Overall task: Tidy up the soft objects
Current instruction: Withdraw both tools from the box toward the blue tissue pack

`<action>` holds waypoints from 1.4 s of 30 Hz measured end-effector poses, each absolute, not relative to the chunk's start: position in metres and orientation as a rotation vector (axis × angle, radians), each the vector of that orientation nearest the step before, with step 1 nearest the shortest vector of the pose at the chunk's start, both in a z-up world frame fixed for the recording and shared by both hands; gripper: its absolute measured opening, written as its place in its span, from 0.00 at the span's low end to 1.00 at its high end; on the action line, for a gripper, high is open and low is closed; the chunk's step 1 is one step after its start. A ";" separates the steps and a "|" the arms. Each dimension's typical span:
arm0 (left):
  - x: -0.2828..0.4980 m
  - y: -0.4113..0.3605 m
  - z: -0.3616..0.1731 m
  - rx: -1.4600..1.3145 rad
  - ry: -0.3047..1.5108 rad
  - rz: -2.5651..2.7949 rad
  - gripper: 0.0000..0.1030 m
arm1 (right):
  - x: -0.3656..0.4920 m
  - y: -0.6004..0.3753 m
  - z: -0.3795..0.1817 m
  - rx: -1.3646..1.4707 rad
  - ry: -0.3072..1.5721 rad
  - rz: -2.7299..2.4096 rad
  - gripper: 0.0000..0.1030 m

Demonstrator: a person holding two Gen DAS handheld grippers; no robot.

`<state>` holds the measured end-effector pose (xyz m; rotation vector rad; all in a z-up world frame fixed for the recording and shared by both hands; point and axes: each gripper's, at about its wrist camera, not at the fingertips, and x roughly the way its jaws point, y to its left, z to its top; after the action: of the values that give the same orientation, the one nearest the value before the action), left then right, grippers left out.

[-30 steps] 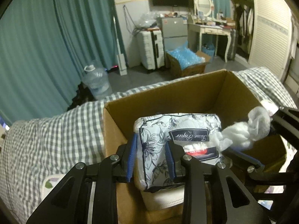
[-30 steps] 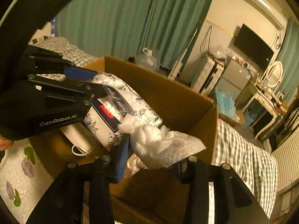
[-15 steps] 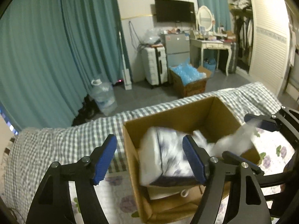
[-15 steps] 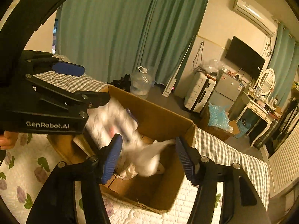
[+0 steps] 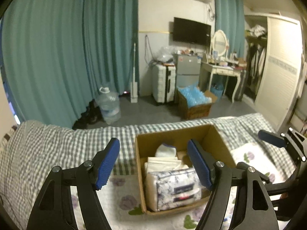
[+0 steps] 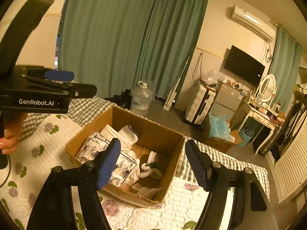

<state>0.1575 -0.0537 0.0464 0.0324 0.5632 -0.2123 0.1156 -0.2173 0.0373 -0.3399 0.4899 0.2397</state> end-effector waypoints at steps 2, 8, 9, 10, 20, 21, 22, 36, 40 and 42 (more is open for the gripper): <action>0.149 -0.049 0.051 0.009 0.544 -0.198 0.72 | 0.104 -0.221 0.046 -0.326 0.470 0.242 0.72; 0.117 -0.045 0.065 0.001 0.515 -0.161 0.72 | 0.074 -0.228 0.060 -0.291 0.439 0.251 0.78; 0.112 -0.044 0.067 0.002 0.507 -0.159 0.72 | 0.070 -0.228 0.062 -0.288 0.434 0.253 0.81; 0.106 -0.044 0.070 0.005 0.498 -0.155 0.72 | 0.065 -0.229 0.065 -0.281 0.428 0.257 0.84; 0.059 -0.044 0.076 -0.010 0.466 -0.131 0.72 | 0.029 -0.247 0.078 -0.219 0.381 0.244 0.99; 0.057 -0.046 0.075 -0.007 0.465 -0.131 0.72 | 0.026 -0.249 0.078 -0.215 0.373 0.240 1.00; 0.055 -0.048 0.075 0.000 0.466 -0.133 0.72 | 0.023 -0.252 0.079 -0.209 0.364 0.237 1.00; 0.042 -0.069 0.003 0.059 0.589 -0.148 0.72 | 0.019 -0.266 0.042 -0.228 0.424 0.245 1.00; 0.036 -0.081 -0.035 0.109 0.685 -0.176 0.72 | 0.019 -0.269 0.015 -0.229 0.462 0.244 1.00; 0.033 -0.084 -0.051 0.117 0.734 -0.193 0.72 | 0.019 -0.273 0.001 -0.226 0.487 0.241 1.00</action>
<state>0.0329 -0.0845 -0.0514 0.1174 0.7335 -0.1927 0.0193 -0.2727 0.0010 -0.2258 0.4867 0.2415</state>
